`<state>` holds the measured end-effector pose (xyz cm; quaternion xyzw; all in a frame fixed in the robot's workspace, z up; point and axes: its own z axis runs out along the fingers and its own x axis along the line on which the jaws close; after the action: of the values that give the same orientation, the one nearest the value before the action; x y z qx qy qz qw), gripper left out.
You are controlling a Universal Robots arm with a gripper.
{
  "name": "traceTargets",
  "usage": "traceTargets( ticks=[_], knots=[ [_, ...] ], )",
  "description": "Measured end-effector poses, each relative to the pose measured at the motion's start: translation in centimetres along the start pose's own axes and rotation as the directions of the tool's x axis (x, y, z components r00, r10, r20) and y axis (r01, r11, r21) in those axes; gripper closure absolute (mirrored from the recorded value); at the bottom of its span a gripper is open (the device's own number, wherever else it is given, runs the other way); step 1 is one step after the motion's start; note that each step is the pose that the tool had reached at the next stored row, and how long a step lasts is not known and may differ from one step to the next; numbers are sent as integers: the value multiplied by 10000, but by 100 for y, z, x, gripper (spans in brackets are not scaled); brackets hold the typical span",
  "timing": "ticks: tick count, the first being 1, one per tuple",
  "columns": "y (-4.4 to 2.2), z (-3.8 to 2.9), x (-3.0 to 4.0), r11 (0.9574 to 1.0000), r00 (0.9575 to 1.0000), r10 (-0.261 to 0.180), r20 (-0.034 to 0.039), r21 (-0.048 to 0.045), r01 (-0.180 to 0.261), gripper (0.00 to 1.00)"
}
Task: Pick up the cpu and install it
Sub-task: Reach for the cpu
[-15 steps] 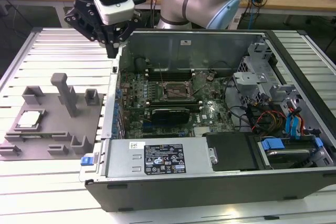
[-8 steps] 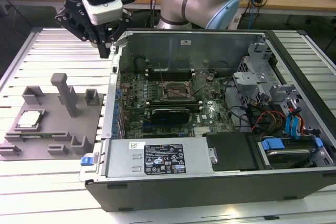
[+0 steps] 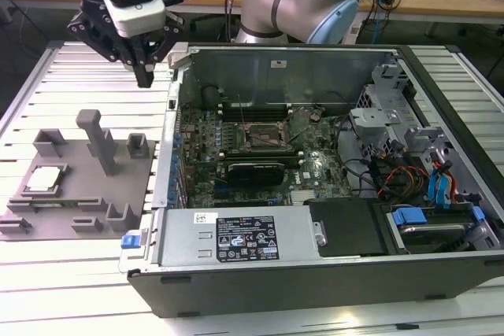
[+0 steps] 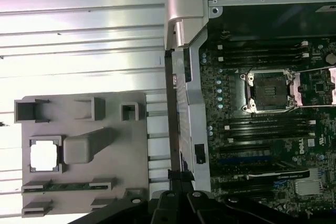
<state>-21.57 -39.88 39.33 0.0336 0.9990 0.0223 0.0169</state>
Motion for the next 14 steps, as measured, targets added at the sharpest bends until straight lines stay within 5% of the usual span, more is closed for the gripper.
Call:
traceTargets(
  ticks=[14],
  knots=[
    [-23,-12,336,10000,10000,-4,54,-3,4,89]
  ],
)
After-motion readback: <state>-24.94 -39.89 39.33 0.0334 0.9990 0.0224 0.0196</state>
